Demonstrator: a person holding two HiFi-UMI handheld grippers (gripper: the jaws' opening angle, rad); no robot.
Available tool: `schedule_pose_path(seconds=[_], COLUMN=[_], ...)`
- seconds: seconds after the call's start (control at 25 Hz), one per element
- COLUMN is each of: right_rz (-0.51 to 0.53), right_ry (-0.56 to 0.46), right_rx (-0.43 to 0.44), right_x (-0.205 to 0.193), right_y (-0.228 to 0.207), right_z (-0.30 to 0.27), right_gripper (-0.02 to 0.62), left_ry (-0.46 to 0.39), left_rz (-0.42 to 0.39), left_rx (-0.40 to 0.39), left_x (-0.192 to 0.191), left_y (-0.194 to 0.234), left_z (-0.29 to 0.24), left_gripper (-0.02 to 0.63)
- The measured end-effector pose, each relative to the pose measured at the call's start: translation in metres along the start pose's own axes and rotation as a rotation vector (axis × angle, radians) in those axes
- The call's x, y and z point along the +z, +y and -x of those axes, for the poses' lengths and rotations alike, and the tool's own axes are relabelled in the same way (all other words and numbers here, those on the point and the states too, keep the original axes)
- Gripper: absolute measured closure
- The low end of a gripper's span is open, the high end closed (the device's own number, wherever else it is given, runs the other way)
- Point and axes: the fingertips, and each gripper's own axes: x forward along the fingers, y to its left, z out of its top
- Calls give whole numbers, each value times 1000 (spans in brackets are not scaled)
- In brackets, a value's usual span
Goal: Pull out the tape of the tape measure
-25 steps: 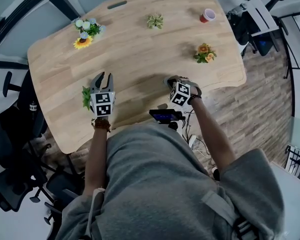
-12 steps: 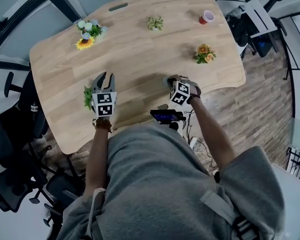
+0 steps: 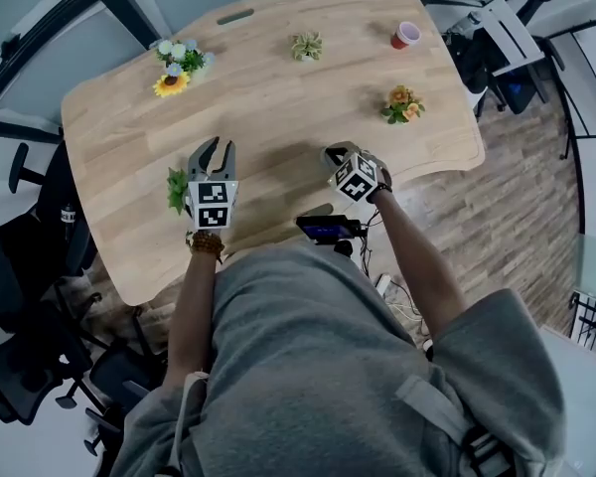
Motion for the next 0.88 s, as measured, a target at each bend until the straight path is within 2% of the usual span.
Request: schedule_pose_path(seconds=[0.08, 0.24, 0.4, 0.64, 0.88], right_rz=[-50, -78, -84, -87, -142], right_ry=[-139, -411, -611, -780, -875], right_rx=[-44, -172, -314, -457, -542], right_x=[37, 114, 174, 223, 248], right_y=[-10, -31, -43, -45, -51], right_z=[22, 80, 144, 217, 261], right_gripper=[584, 584, 584, 584, 584], left_ry=[-57, -201, -387, -566, -645], left_rz=[-16, -37, -44, -12, 41], left_rx=[-23, -61, -72, -66, -35], left_x=[19, 68, 130, 197, 222], left_y=[-8, -27, -42, -51, -47], left_z=[2, 11, 30, 65, 90], left_gripper=[497, 499, 506, 526, 565])
